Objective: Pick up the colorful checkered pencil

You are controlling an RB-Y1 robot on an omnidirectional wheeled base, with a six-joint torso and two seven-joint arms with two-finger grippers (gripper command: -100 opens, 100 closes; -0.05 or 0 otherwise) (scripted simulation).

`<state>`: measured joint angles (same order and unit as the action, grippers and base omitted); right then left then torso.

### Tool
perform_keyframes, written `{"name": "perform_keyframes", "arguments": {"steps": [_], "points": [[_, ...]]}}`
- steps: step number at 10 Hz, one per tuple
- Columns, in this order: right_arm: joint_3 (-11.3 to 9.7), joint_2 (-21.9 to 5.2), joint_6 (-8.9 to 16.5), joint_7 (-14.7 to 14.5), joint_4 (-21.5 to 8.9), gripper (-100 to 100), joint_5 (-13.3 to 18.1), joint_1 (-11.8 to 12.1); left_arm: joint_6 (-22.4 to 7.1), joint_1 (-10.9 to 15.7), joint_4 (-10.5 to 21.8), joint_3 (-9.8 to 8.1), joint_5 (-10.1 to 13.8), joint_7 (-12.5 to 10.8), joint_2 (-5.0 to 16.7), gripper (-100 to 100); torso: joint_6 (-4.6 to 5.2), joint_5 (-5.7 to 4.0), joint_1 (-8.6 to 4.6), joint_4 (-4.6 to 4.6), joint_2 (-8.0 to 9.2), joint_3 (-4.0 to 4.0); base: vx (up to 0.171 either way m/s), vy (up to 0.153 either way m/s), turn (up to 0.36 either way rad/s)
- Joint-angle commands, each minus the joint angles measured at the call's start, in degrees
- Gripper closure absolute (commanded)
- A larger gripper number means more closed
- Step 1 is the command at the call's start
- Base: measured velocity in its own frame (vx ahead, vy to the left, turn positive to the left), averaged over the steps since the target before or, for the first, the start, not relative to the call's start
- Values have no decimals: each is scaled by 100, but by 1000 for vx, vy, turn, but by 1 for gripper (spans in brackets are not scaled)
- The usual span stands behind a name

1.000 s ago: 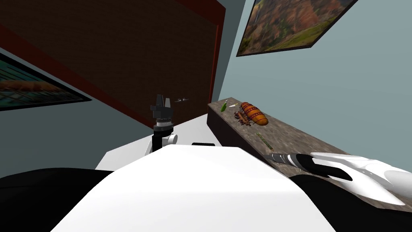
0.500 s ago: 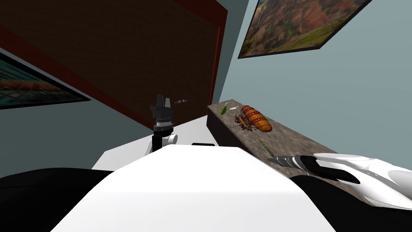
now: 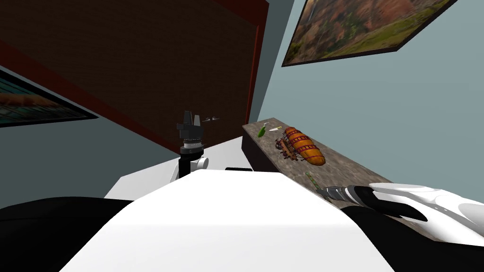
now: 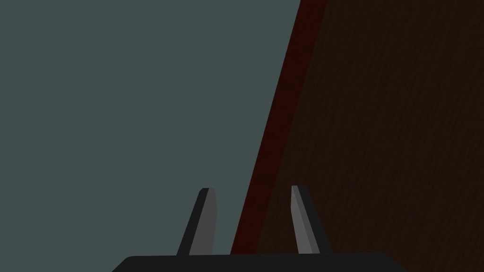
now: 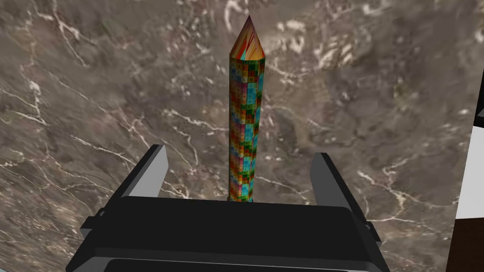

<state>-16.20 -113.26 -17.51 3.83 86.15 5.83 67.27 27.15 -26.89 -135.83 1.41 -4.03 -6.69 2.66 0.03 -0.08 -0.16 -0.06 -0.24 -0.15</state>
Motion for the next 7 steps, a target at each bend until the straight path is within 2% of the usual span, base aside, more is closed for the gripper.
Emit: {"name": "perform_keyframes", "arguments": {"steps": [1,2,4,6,7], "points": [[0,0,0,0,0,0,0,0,0,0,0,0,0,0,0,0,0,0,0,0,0,0,8,-10,3],[-47,153,92,28,29,-100,10,10,0,0,0,0,0,0,0,0,1,5,16,4,14,9,-20,-14,212],[-73,230,138,39,44,-100,13,13,0,1,0,1,0,0,0,0,1,6,18,9,33,20,-34,-16,107],[-176,536,322,87,106,-100,25,29,0,2,0,1,0,0,0,0,-1,6,16,11,44,26,-63,-27,291],[-176,536,322,87,106,-100,25,29,-1,2,1,1,0,0,0,0,-3,6,16,12,49,29,-55,-19,104]]}}
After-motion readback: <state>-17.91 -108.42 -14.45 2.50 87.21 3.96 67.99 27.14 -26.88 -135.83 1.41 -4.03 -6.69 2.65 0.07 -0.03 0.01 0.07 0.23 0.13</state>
